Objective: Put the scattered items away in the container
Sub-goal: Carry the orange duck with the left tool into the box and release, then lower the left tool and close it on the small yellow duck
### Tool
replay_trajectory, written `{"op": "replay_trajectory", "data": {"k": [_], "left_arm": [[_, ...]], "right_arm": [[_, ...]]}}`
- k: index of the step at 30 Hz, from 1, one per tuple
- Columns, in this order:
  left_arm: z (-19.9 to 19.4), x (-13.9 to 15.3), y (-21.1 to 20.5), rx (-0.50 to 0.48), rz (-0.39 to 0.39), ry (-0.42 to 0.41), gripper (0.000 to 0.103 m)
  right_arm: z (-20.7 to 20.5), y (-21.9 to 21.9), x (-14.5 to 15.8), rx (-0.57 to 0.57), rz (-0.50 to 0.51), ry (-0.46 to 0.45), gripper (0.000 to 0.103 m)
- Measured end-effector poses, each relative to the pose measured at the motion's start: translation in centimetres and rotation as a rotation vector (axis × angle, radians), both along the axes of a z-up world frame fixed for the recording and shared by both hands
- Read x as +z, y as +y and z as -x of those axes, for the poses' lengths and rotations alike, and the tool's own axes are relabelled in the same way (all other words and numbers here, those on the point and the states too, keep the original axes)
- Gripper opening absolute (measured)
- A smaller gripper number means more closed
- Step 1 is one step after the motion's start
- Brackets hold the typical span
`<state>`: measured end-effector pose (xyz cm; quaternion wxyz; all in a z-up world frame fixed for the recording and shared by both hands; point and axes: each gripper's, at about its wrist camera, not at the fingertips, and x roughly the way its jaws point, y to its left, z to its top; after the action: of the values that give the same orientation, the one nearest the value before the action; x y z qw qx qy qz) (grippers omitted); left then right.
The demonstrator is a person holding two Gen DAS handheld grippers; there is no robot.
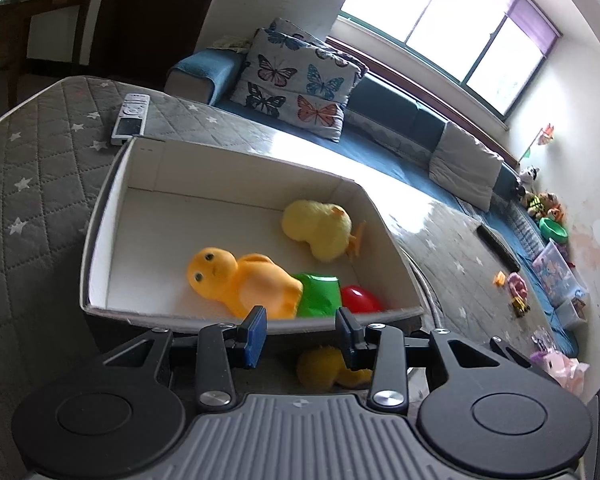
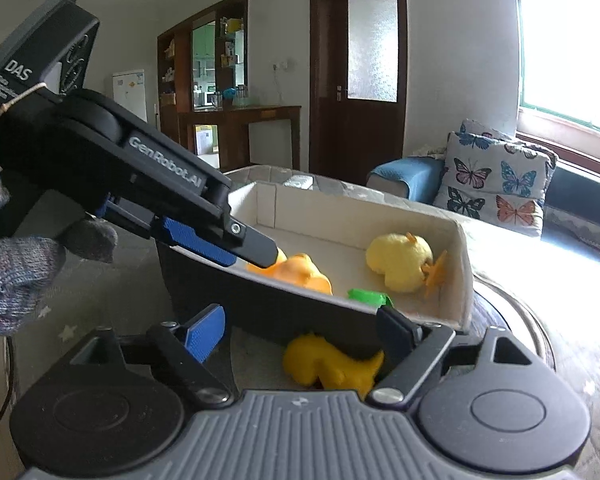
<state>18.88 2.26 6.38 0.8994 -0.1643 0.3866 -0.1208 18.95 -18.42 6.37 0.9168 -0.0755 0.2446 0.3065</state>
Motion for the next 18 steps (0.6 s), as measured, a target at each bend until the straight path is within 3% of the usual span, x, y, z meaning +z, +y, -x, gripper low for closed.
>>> {"op": "replay_trajectory", "data": {"k": [18], "left_arm": [[1.1,-3.4,-1.9,-0.029,0.023,0.081,0.040]], "right_arm": [[0.4,-2.5,-2.7,-0.073,-0.005,0.079,0.086]]}}
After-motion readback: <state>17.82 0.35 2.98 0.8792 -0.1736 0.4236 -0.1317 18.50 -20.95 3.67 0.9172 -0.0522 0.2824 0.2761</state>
